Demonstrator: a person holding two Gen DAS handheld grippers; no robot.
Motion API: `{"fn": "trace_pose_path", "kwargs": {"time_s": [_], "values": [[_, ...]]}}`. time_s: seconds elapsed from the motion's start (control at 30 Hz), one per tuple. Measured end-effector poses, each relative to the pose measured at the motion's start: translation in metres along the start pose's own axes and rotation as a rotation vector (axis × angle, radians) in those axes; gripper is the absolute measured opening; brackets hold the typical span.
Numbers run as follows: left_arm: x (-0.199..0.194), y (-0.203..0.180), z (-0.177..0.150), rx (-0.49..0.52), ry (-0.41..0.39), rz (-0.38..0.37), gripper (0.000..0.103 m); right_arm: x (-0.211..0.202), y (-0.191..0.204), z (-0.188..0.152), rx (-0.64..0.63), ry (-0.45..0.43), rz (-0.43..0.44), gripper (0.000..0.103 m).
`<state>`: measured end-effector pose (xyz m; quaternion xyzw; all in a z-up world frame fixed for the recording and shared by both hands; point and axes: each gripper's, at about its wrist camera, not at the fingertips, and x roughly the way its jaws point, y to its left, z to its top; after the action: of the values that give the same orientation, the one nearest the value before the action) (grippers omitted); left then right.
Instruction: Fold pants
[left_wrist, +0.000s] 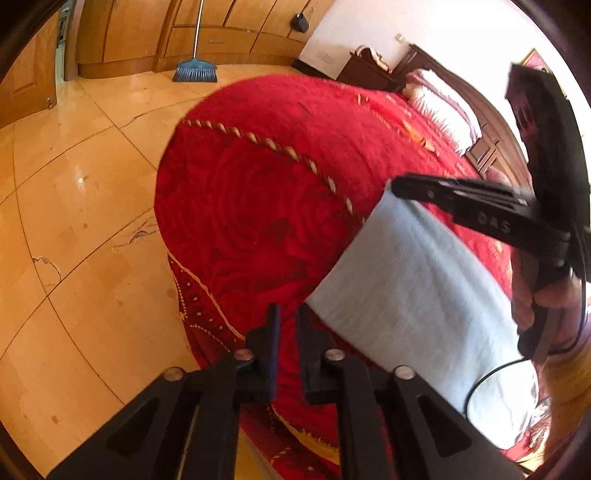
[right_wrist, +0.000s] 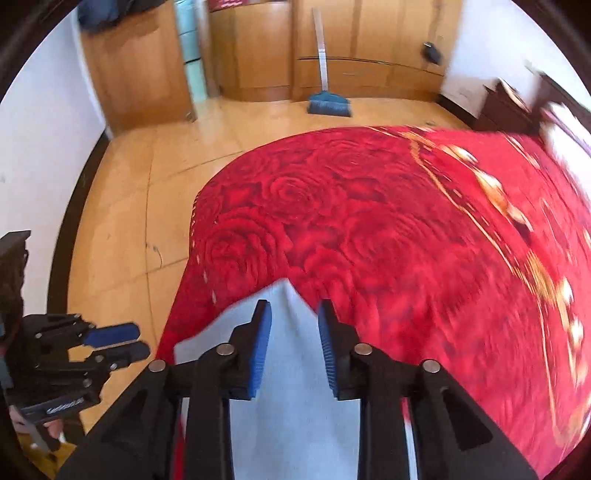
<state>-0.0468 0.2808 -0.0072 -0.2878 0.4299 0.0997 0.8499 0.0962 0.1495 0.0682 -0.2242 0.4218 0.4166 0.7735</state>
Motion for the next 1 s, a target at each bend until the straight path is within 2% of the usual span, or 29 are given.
{"fn": "trace_pose_path", "kwargs": {"time_s": [0.07, 0.2, 0.27, 0.37, 0.47, 0.57, 0.73, 1.0], "values": [[-0.009, -0.004, 0.002, 0.036, -0.013, 0.016, 0.022, -0.019, -0.009, -0.016, 0.057, -0.005, 0.002, 0.028], [-0.018, -0.027, 0.006, 0.134, -0.009, 0.019, 0.023, -0.056, -0.040, -0.055, 0.179, -0.002, 0.011, 0.028], [-0.020, -0.038, 0.007, 0.166, -0.014, 0.005, 0.030, -0.075, -0.061, -0.076, 0.253, -0.001, -0.001, 0.028], [-0.019, -0.060, 0.008, 0.213, -0.021, -0.029, 0.036, -0.109, -0.094, -0.109, 0.366, 0.014, -0.066, 0.031], [-0.010, -0.085, 0.006, 0.266, 0.001, -0.049, 0.037, -0.138, -0.128, -0.140, 0.452, 0.020, -0.131, 0.038], [0.003, -0.110, 0.004, 0.300, 0.037, -0.064, 0.037, -0.155, -0.159, -0.172, 0.532, 0.031, -0.180, 0.040], [0.020, -0.139, 0.002, 0.346, 0.055, -0.055, 0.037, -0.152, -0.206, -0.215, 0.635, 0.053, -0.179, 0.041], [0.043, -0.169, -0.004, 0.409, 0.072, 0.002, 0.046, -0.115, -0.246, -0.234, 0.675, 0.065, -0.081, 0.041]]}}
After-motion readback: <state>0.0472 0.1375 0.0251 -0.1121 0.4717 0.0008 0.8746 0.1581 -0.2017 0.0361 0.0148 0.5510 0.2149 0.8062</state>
